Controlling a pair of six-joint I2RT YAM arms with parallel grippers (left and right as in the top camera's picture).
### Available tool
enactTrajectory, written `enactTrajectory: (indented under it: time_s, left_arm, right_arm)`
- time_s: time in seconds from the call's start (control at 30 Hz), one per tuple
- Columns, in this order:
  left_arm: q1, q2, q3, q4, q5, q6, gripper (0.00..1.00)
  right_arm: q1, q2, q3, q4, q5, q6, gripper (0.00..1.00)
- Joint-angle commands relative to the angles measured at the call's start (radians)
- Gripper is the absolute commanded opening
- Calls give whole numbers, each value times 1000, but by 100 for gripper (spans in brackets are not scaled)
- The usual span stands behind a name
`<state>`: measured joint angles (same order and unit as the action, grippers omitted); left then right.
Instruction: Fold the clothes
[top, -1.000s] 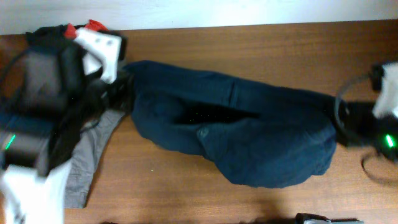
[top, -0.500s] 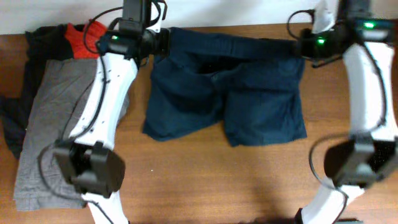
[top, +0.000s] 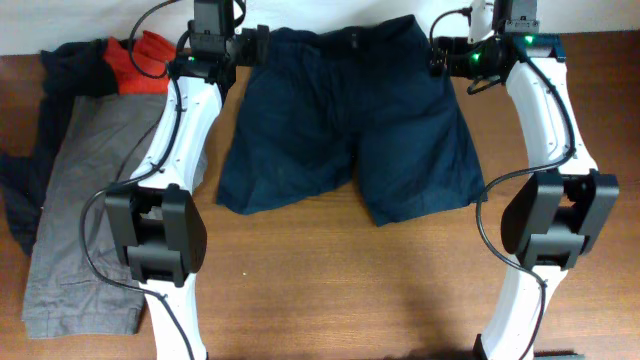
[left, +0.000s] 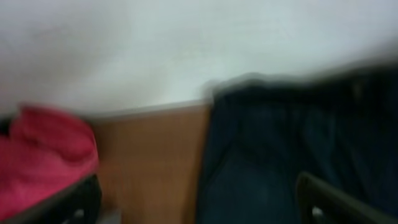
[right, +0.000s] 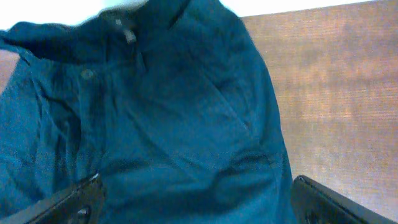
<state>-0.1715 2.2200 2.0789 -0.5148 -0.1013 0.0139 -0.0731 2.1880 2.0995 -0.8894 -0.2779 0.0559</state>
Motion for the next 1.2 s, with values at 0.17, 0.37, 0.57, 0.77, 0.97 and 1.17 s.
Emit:
enactTrajectory:
  time_s: [0.17,0.37,0.57,0.77,0.97,1.17]
  left_arm:
    - [-10,-129,97,-425,196,53,99]
    - [-14,-103,97,-617,195,56,99]
    - [-15,-91,37,-673,191,56,99]
    - [-11,-90,-29,-640,183,56,99]
    - [-9,-90,-29,-618,183,56,99]
    - [-9,-90,-29,-600,184,56,99]
  right_arm:
    - [0,-181,36,-442,-47,-24,99]
    - [8,-178,-20,-570,-43,-44,99]
    - [66,-178,-254,-485,-21,-39,99]
    - [73,-178,-463,-282,-21,-8,97]
    - [73,-178,-631,-99,-20,56,55]
    - [72,-177,-773,27,38,133,14]
